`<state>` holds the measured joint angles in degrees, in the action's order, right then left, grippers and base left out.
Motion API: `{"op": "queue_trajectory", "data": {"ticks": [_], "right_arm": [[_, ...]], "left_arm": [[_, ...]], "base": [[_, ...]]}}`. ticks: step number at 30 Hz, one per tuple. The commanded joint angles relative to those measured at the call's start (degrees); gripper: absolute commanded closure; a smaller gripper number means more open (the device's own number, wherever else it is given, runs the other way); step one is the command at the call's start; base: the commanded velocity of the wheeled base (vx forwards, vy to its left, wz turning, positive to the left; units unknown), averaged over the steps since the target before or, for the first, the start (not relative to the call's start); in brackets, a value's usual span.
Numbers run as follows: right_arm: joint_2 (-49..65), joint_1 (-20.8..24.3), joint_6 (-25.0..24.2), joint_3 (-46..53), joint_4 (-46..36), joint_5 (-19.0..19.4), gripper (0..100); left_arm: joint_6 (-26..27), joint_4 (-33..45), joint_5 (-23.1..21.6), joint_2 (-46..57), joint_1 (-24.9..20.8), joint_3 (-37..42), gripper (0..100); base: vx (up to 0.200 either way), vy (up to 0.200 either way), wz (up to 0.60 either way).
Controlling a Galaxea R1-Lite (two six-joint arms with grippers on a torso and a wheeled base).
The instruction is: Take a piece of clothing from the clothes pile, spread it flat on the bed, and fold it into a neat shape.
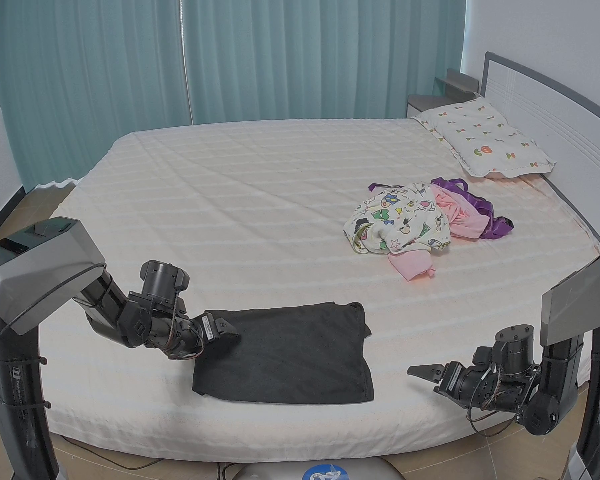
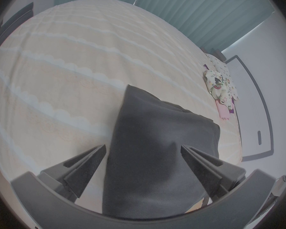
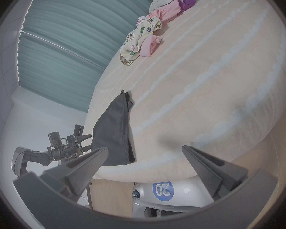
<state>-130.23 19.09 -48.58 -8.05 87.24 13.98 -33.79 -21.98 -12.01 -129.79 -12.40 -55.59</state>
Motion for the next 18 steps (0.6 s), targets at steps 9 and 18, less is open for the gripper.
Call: {"op": "queue_trajectory", "data": {"ticks": [9,18], "right_arm": [[0.0,0.1,0.0,0.2,0.7,0.0,0],[0.1,0.1,-0.1,0.2,0.7,0.1,0]], "left_arm": [[-0.1,-2.4,-4.3,-0.8,-0.3,-0.1,0],[0.1,-2.5,-5.7,-2.7,-0.3,-0.3,0]], "base": [[0.0,0.0,0.0],[0.0,0.0,0.0]]}}
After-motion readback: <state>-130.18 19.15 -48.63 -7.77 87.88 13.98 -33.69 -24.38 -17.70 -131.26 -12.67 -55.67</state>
